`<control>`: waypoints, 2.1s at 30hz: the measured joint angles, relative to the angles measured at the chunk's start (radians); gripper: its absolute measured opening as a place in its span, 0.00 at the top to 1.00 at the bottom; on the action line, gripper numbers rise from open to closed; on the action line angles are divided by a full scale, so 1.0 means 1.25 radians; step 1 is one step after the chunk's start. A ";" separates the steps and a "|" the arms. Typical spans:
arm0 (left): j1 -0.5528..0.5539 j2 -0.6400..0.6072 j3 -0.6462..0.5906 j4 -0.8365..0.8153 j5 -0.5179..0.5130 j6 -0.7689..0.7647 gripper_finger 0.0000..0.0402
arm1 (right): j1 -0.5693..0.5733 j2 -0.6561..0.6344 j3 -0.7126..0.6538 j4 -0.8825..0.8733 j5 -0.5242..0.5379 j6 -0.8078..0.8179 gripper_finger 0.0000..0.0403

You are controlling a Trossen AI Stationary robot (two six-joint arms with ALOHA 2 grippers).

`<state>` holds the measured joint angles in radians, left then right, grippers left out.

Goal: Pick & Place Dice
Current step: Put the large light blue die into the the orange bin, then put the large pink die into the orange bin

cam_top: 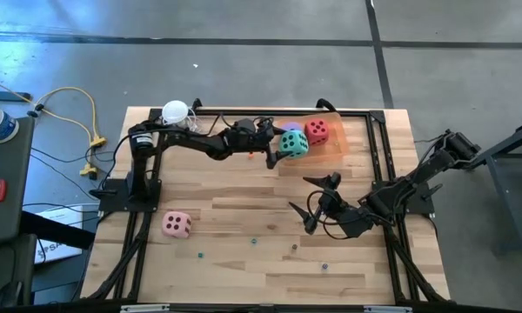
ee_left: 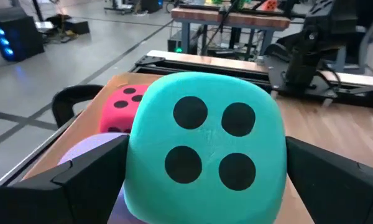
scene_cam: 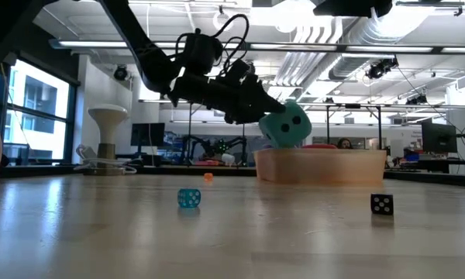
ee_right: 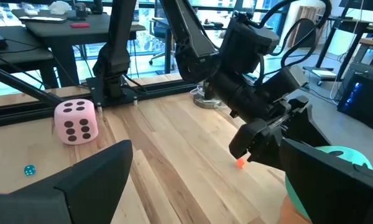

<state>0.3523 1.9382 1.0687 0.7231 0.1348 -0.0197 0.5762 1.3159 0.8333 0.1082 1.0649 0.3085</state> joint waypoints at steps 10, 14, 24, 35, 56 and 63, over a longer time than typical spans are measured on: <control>0.020 0.044 0.000 -0.002 -0.037 -0.030 0.01 | 0.000 0.000 0.000 0.000 -0.001 0.001 0.01; 0.019 0.045 0.000 0.023 -0.037 -0.027 0.01 | 0.000 0.000 0.000 0.000 -0.001 0.001 0.01; -0.016 0.045 0.006 0.066 -0.038 0.069 0.01 | 0.000 0.000 0.000 -0.001 -0.001 0.001 0.01; -0.015 0.045 0.028 0.068 -0.037 0.095 0.00 | 0.000 0.000 0.000 0.000 -0.002 0.001 0.01; 0.006 0.044 0.031 0.054 -0.036 0.048 0.00 | 0.000 0.000 0.000 0.000 -0.002 0.003 0.01; -0.002 0.035 0.031 0.059 -0.029 0.033 0.00 | 0.000 0.000 0.000 -0.001 -0.003 0.003 0.01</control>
<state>0.3501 1.9818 1.1069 0.7964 0.0981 0.0217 0.5758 1.3163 0.8330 0.1071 1.0615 0.3126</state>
